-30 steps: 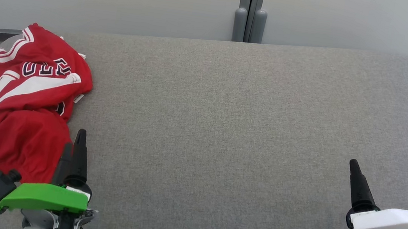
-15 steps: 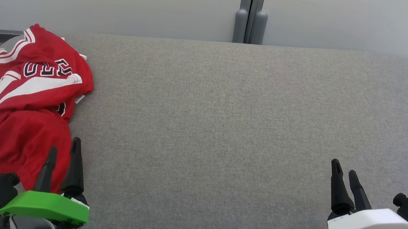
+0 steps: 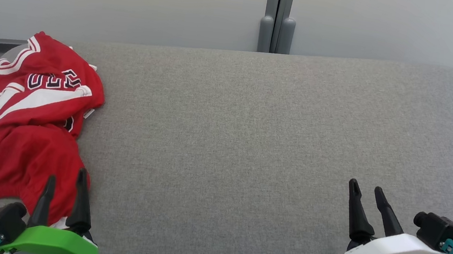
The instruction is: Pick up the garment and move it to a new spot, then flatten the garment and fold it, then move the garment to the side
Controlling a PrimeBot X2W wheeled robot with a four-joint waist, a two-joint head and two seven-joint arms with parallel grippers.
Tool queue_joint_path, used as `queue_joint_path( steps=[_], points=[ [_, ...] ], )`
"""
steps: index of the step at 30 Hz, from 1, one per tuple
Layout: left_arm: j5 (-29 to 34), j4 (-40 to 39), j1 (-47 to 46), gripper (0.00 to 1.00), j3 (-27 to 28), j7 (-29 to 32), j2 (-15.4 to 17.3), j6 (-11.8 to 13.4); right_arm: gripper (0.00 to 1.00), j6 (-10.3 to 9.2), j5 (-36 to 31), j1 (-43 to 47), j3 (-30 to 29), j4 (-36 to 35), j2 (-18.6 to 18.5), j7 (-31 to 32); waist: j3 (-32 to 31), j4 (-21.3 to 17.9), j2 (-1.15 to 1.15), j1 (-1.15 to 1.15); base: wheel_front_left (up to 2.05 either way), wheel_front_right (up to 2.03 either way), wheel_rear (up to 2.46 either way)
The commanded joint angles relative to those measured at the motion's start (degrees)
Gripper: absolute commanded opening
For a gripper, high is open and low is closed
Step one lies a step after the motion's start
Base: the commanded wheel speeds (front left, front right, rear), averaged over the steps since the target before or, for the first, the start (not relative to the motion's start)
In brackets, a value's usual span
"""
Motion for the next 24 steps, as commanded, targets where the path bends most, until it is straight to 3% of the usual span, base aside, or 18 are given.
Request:
queue_joint_path(
  steps=[1, 24],
  points=[
    [2.12, -0.28, 0.61, 1.0, 0.14, -0.55, 0.7, 0.34, 1.0, 0.02, -2.29, -0.08, 0.53, -0.18, -0.38, -0.88, -0.11, -0.01, 0.0, 0.0, 0.0, 0.0, 0.0],
    [14.82, 0.57, 2.19, 1.0, -1.37, -2.34, 2.12, 1.45, 1.0, 0.02, -15.07, 0.16, 3.85, 0.65, -0.51, -5.13, -0.44, 0.0, 0.0, 0.0, 0.0, 0.0, 0.0]
  ],
)
